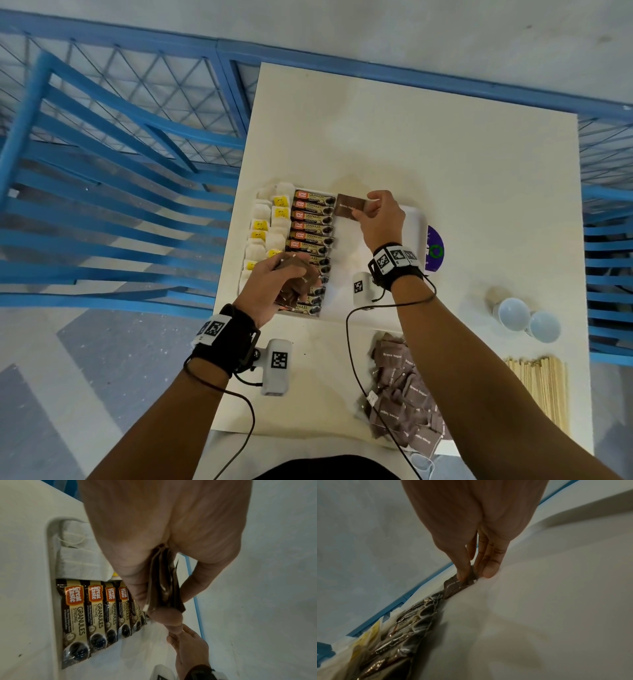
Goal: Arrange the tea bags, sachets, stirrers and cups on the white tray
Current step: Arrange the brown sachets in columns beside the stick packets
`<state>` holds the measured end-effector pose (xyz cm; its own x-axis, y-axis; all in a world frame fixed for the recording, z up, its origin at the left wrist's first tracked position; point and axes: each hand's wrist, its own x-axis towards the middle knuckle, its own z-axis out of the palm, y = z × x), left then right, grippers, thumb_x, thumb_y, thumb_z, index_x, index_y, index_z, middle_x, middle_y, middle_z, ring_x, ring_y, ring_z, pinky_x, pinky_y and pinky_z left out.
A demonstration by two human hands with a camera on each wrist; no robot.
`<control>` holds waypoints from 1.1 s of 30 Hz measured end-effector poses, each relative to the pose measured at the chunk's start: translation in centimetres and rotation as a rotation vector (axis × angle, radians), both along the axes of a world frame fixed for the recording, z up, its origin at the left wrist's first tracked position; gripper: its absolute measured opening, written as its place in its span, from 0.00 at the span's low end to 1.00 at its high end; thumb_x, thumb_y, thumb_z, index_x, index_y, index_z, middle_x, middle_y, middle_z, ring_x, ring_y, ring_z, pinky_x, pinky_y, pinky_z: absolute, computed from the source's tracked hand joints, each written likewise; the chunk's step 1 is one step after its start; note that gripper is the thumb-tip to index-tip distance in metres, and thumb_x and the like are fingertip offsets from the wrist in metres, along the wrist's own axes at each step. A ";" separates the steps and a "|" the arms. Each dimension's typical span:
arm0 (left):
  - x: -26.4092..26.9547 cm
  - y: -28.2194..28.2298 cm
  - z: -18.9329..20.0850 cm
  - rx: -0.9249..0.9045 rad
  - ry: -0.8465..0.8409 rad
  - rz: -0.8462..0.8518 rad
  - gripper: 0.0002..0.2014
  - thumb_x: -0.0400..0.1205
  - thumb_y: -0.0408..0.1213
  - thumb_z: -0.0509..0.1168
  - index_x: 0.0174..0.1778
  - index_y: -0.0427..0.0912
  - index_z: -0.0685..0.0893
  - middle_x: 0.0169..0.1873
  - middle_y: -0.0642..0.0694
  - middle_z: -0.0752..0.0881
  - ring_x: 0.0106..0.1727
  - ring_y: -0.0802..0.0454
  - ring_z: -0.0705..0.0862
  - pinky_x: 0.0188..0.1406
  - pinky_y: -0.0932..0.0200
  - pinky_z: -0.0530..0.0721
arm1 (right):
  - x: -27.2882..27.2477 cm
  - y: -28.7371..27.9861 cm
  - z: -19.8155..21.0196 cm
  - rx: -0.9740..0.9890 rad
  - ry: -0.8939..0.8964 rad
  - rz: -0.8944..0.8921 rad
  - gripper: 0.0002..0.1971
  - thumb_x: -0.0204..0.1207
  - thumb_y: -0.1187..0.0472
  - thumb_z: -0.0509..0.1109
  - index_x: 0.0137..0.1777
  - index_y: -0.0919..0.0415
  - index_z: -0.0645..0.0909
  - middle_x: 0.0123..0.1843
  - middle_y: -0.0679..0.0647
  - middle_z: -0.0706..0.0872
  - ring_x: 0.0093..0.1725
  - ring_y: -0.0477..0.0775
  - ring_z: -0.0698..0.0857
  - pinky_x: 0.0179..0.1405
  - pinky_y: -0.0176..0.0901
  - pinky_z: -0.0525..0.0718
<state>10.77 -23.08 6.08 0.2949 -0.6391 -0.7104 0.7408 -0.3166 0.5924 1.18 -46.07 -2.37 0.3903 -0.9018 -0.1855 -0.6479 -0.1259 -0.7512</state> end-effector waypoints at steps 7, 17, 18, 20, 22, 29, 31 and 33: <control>0.0 0.3 -0.2 -0.014 -0.011 0.011 0.12 0.85 0.21 0.63 0.63 0.31 0.83 0.48 0.33 0.90 0.45 0.36 0.91 0.28 0.55 0.85 | 0.2 0.2 0.5 0.019 0.001 -0.001 0.19 0.73 0.66 0.80 0.62 0.59 0.80 0.42 0.52 0.87 0.42 0.50 0.86 0.49 0.38 0.86; 0.4 -0.5 -0.5 0.079 -0.243 0.076 0.15 0.81 0.34 0.75 0.63 0.36 0.85 0.48 0.42 0.91 0.41 0.48 0.90 0.30 0.55 0.88 | -0.5 6.5 6.6 0.350 -0.042 0.441 0.11 0.84 0.50 0.69 0.57 0.55 0.87 0.44 0.46 0.90 0.38 0.42 0.87 0.38 0.32 0.82; 0.4 -0.6 -0.5 0.090 -0.271 0.070 0.16 0.80 0.36 0.76 0.62 0.37 0.85 0.47 0.43 0.92 0.41 0.48 0.91 0.31 0.54 0.89 | -0.6 7.0 7.1 0.413 -0.058 0.475 0.11 0.84 0.50 0.70 0.56 0.56 0.88 0.42 0.47 0.90 0.35 0.43 0.87 0.34 0.32 0.81; 0.4 -0.8 -0.4 0.100 -0.295 0.080 0.16 0.80 0.38 0.77 0.61 0.38 0.86 0.47 0.44 0.92 0.42 0.48 0.92 0.32 0.52 0.90 | -0.9 7.6 7.7 0.499 -0.115 0.481 0.09 0.81 0.54 0.74 0.56 0.58 0.88 0.40 0.51 0.91 0.32 0.44 0.88 0.32 0.35 0.82; 0.4 -0.9 -0.4 0.103 -0.297 0.104 0.15 0.81 0.40 0.76 0.61 0.38 0.86 0.48 0.41 0.91 0.44 0.46 0.92 0.32 0.53 0.90 | -1.1 7.7 7.8 0.546 -0.159 0.465 0.11 0.78 0.60 0.78 0.57 0.62 0.87 0.40 0.53 0.92 0.31 0.47 0.88 0.32 0.39 0.83; 0.1 -1.0 -0.2 0.037 -0.235 0.125 0.15 0.81 0.34 0.75 0.62 0.33 0.84 0.49 0.37 0.93 0.46 0.39 0.93 0.30 0.56 0.87 | -1.4 7.2 8.3 0.565 -0.240 0.346 0.10 0.79 0.67 0.76 0.58 0.67 0.83 0.39 0.61 0.92 0.35 0.62 0.91 0.39 0.59 0.91; 0.1 -1.0 -0.2 0.042 -0.273 0.124 0.12 0.81 0.34 0.75 0.58 0.36 0.85 0.44 0.40 0.93 0.43 0.42 0.92 0.29 0.57 0.86 | -1.4 7.2 8.6 0.571 -0.198 0.404 0.12 0.80 0.61 0.76 0.59 0.65 0.84 0.43 0.59 0.93 0.38 0.58 0.92 0.39 0.53 0.91; 0.3 -1.0 -0.2 0.037 -0.295 0.081 0.08 0.82 0.34 0.75 0.55 0.40 0.87 0.41 0.41 0.92 0.40 0.43 0.90 0.29 0.57 0.85 | -1.3 6.9 8.8 0.492 -0.135 0.440 0.13 0.81 0.53 0.74 0.61 0.58 0.85 0.48 0.52 0.92 0.42 0.49 0.91 0.37 0.40 0.87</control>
<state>11.08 -24.06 5.90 0.5409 -0.5800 -0.6091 0.5624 -0.2891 0.7747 -0.11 -39.17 6.39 0.7508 -0.4764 -0.4576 -0.5108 0.0205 -0.8594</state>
